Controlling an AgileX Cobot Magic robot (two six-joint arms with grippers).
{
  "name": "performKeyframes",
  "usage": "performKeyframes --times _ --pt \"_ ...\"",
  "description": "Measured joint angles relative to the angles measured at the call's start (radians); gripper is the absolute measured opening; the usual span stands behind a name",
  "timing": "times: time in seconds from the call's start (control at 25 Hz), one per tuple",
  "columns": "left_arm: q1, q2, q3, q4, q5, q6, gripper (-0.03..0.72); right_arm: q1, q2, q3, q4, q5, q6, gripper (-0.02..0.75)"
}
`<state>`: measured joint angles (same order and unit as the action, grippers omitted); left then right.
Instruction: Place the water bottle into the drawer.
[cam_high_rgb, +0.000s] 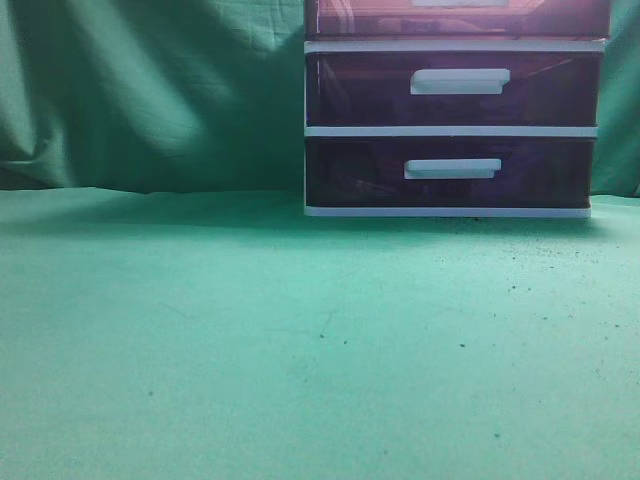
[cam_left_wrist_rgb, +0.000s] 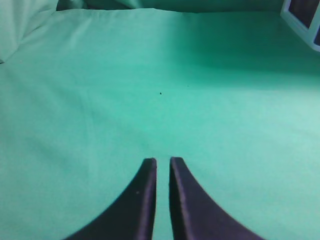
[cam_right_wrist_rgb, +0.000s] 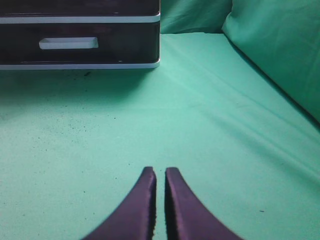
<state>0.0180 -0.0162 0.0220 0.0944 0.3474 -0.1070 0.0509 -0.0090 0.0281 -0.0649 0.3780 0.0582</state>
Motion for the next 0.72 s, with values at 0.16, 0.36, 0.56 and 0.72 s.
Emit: performKeyframes --times 0.16,0.36,0.56,0.72 --pt "0.0 0.0 0.0 0.0 0.001 0.0 0.057 0.0 0.0 0.0 0.0 0.0 0.0 0.047" --pt "0.0 0.0 0.0 -0.004 0.002 0.0 0.057 0.0 0.0 0.0 0.0 0.0 0.0 0.047" --pt "0.0 0.0 0.0 -0.004 0.004 0.0 0.057 0.0 0.0 0.0 0.0 0.0 0.0 0.047" --pt "0.0 0.0 0.0 -0.004 0.004 0.0 0.057 0.0 0.0 0.0 0.0 0.0 0.0 0.047"
